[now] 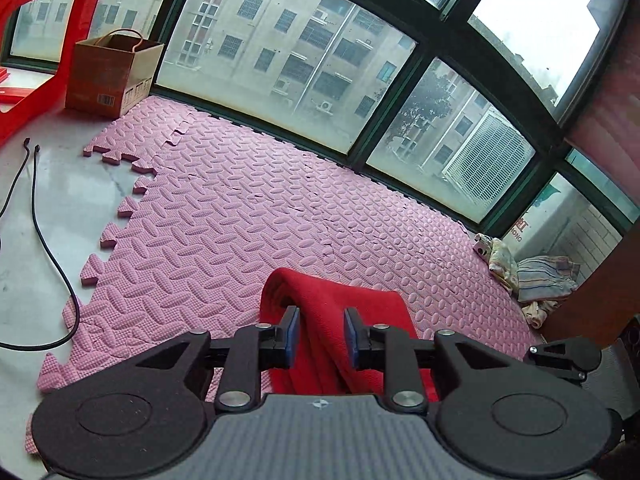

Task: Fold clothes
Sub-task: 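Fold the held hood end over the strip toward the left tool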

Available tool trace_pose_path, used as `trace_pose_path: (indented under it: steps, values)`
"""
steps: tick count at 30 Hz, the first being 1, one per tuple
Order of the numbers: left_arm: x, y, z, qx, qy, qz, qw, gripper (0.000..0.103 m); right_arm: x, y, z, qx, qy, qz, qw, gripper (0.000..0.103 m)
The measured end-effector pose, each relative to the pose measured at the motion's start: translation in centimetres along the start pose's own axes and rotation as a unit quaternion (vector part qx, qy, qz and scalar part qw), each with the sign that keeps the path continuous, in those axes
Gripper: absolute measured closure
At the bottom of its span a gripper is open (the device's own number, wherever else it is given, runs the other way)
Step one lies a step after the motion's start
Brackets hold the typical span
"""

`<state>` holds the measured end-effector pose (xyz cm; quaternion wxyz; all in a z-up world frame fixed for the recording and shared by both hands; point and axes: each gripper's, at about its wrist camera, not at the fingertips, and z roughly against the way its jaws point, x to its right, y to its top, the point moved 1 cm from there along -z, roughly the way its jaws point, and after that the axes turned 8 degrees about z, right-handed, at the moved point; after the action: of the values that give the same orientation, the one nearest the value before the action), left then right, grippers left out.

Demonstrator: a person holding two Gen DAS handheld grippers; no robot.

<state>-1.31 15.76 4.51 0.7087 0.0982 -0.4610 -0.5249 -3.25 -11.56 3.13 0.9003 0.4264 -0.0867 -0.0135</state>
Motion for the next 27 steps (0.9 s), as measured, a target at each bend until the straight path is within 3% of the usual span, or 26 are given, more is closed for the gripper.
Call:
trace_pose_path:
  steps: [3,5,7,10,14,17,23,27]
  values:
    - [1.4,-0.2,-0.2,-0.001,-0.015,-0.009,0.9998,0.076,0.9,1.4,-1.4,0.014,-0.005,-0.034,0.999,0.06]
    - [2.3,-0.3,-0.4,-0.002,-0.026,-0.014,0.9996,0.075,0.8,1.5,-2.8,-0.002,-0.012,-0.038,0.999,0.065]
    - [3.0,-0.5,-0.7,-0.006,-0.034,-0.019,0.9992,0.075,0.7,1.3,-4.4,-0.028,-0.025,-0.043,0.998,0.096]
    - [3.9,-0.8,-1.2,-0.013,-0.045,-0.025,0.9986,0.075,0.7,1.3,-4.0,-0.028,-0.023,-0.052,0.998,0.098]
    - [5.0,-0.7,-1.2,-0.01,-0.071,-0.032,0.9969,0.075,-0.4,2.4,-1.2,-0.011,-0.031,-0.019,0.999,0.098]
    - [5.6,-1.2,-2.2,-0.026,-0.09,-0.028,0.9953,0.075,-1.2,1.7,-1.5,-0.021,-0.032,-0.008,0.999,0.098]
    - [5.4,-4.2,-5.7,-0.087,-0.08,-0.019,0.9928,0.077,-3.0,-0.1,-3.6,-0.041,-0.025,0.02,0.999,0.097]
    - [3.9,-5.7,-5.2,-0.094,-0.063,-0.017,0.9935,0.077,-2.9,-0.2,-3.6,-0.04,-0.023,0.021,0.999,0.097]
